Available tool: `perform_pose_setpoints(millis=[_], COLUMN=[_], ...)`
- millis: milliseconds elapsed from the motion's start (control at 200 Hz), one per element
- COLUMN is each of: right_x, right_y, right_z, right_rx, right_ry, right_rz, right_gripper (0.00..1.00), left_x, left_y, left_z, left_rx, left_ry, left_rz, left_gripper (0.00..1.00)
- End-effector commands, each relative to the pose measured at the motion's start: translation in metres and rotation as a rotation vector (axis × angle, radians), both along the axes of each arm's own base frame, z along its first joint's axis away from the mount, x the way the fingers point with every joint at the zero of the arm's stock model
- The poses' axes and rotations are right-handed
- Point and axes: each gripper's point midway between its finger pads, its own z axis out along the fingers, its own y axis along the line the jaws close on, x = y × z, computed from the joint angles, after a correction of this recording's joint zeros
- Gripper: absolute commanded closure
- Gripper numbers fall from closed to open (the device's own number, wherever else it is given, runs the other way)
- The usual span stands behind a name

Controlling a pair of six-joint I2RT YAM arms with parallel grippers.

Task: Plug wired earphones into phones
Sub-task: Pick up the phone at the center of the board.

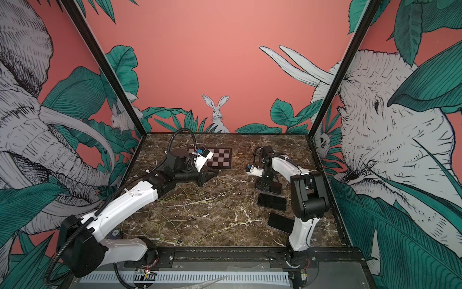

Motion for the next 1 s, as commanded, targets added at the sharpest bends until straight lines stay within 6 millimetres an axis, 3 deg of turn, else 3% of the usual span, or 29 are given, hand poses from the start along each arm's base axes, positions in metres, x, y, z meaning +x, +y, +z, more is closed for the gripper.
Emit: perform_pose_setpoints(millis=[0, 285, 820, 995], right_x=[-0.005, 0.009, 0.000, -0.005], right_y=[0.000, -0.002, -0.016, -0.014], right_z=[-0.001, -0.010, -0.042, -0.051], right_rx=[0.013, 0.002, -0.087, -0.119], right_ry=[0.049, 0.083, 0.179, 0.185], right_rz=[0.037, 0.042, 0.050, 0.069], right_gripper=[0.15, 0.12, 0.12, 0.17], left_x=[-0.006, -0.004, -0.002, -0.002], left_y=[0.004, 0.008, 0.009, 0.010], left_z=[0.013, 0.007, -0.001, -0.001], left_rx=[-0.008, 0.021, 0.062, 0.066], left_ry=[-0.029, -0.034, -0.019, -0.018], left_rz=[-0.016, -0.001, -0.001, 0.004], left_gripper=[1.00, 1.00, 1.00, 1.00])
